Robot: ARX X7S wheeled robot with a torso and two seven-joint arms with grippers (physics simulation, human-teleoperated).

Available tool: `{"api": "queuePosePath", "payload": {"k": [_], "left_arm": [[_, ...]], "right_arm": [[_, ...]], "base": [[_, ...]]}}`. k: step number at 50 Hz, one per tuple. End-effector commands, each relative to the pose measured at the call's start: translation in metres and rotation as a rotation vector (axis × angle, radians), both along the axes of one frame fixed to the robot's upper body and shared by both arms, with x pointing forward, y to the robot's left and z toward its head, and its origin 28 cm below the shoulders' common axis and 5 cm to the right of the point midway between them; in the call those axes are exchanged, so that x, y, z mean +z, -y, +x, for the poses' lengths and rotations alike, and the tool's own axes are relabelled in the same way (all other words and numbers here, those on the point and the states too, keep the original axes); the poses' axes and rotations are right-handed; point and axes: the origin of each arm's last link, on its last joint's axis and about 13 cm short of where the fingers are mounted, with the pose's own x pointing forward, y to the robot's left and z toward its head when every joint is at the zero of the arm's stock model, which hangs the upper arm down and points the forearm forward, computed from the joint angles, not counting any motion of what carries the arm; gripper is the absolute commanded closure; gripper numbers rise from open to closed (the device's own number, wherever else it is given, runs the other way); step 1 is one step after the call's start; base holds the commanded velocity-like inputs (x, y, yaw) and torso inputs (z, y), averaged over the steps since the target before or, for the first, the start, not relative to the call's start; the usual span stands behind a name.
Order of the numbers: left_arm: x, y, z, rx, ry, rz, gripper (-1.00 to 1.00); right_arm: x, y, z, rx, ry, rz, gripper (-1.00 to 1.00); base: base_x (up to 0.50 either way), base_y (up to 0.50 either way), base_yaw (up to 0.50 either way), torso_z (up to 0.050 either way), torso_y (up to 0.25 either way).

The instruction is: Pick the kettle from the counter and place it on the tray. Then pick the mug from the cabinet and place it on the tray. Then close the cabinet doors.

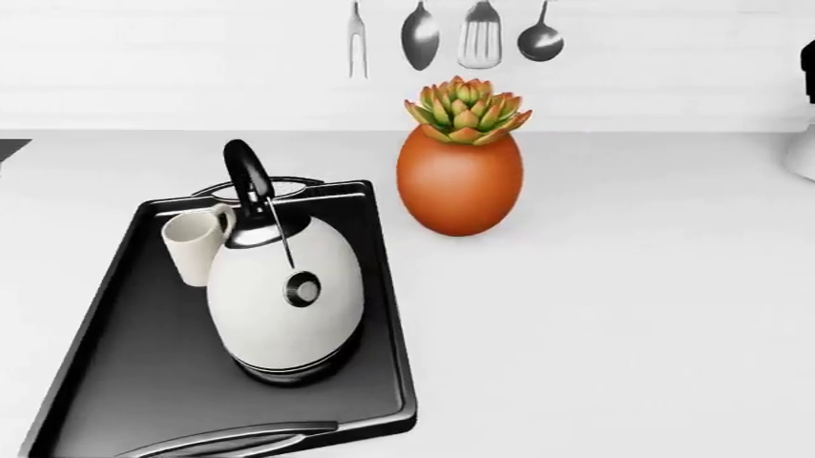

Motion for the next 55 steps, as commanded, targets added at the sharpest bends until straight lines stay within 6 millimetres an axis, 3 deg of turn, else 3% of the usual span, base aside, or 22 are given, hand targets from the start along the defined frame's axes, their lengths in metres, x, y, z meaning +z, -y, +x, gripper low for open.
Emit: {"api": "queuePosePath", "payload": {"k": [1, 55], "left_arm": [[-0.0010, -0.0004, 0.0005, -0.001, -0.003, -0.003, -1.00], [-0.0051, -0.0014, 0.0029, -0.008, -0.017, -0.011, -1.00]], "right_arm": [[0.0012, 0.0004, -0.0001, -0.003, 0.004, 0.001, -1.00], [0.0030, -0.0004, -0.0006, -0.005, 0.011, 0.000, -1.00]], "base": [[0.00, -0.50, 0.00, 0.000, 0.000], [0.00, -0.50, 0.00, 0.000, 0.000]]}}
